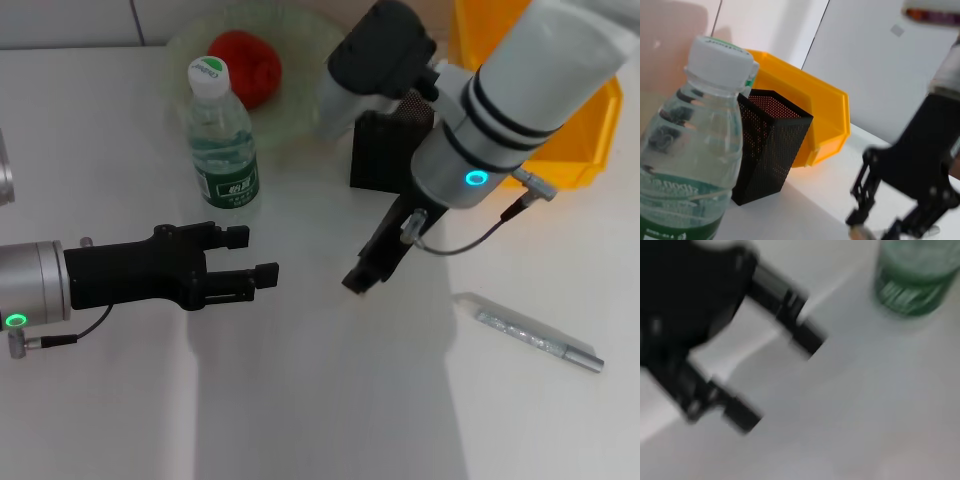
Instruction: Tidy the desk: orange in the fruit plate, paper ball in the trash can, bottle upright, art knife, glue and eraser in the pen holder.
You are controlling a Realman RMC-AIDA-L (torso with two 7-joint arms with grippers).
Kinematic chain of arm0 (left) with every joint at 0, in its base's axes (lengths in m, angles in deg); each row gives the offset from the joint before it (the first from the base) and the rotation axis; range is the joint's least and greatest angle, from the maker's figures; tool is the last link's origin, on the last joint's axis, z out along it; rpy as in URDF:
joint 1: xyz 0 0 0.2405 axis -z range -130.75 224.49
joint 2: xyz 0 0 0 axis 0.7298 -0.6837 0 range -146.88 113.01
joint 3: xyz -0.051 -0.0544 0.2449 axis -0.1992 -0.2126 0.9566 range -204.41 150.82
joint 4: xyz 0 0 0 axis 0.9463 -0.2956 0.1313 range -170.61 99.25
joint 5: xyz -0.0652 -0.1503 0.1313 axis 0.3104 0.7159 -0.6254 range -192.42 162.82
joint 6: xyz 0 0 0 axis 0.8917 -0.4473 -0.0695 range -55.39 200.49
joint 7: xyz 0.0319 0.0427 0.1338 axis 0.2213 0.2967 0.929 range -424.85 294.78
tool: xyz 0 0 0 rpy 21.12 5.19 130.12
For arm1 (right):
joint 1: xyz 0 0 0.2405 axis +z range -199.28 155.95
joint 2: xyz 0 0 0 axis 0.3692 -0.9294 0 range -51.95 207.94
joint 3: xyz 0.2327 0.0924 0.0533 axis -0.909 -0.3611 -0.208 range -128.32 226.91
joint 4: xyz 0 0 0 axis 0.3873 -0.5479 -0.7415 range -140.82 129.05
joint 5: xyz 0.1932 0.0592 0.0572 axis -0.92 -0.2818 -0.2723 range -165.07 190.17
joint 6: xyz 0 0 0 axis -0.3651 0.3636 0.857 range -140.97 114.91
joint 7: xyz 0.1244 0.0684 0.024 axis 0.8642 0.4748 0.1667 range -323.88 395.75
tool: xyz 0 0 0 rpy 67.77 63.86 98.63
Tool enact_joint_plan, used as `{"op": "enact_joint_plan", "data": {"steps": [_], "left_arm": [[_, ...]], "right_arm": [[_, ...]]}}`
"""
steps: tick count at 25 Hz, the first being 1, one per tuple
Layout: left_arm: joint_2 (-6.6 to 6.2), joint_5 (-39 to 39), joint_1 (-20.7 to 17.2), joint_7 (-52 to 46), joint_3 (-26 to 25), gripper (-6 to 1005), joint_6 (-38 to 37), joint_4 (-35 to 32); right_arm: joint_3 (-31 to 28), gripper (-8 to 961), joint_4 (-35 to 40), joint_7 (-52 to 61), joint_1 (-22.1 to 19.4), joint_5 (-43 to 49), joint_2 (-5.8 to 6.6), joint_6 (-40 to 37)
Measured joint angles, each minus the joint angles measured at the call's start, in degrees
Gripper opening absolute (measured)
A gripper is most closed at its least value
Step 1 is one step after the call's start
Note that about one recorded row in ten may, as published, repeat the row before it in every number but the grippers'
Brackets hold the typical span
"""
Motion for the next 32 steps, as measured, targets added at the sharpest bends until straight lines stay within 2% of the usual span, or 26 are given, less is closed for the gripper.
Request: {"op": "enact_joint_plan", "data": {"steps": [6,9,11,14,17,24,32], "left_arm": [[0.01,-0.02,-0.03,0.00,0.00,782,-0.06,0.00],[0.01,-0.04,-0.06,-0.04,0.00,782,-0.08,0.00],[0.01,-0.04,-0.10,-0.06,0.00,782,-0.08,0.00],[0.08,-0.07,-0.12,-0.08,0.00,782,-0.08,0.00],[0.15,-0.08,-0.10,-0.10,0.00,782,-0.08,0.00],[0.18,-0.08,0.00,-0.28,0.00,782,-0.05,0.00],[0.26,-0.08,-0.08,-0.34,0.06,782,0.16,0.00]], "right_arm": [[-15.64,382,18.75,-0.05,-5.36,6.18,0.14,-7.80],[-21.47,380,26.05,-0.22,-6.96,7.17,0.21,-9.55],[-23.22,379,28.21,-0.34,-7.19,8.44,0.33,-9.66],[-24.36,388,27.83,-0.37,-6.86,12.56,0.37,-7.23],[-24.12,404,24.15,-0.97,-6.40,14.50,0.33,-3.99],[-24.00,441,19.60,-2.59,-6.25,14.66,0.33,1.42],[-24.30,483,19.11,-4.91,-6.71,14.33,0.21,2.88]]}}
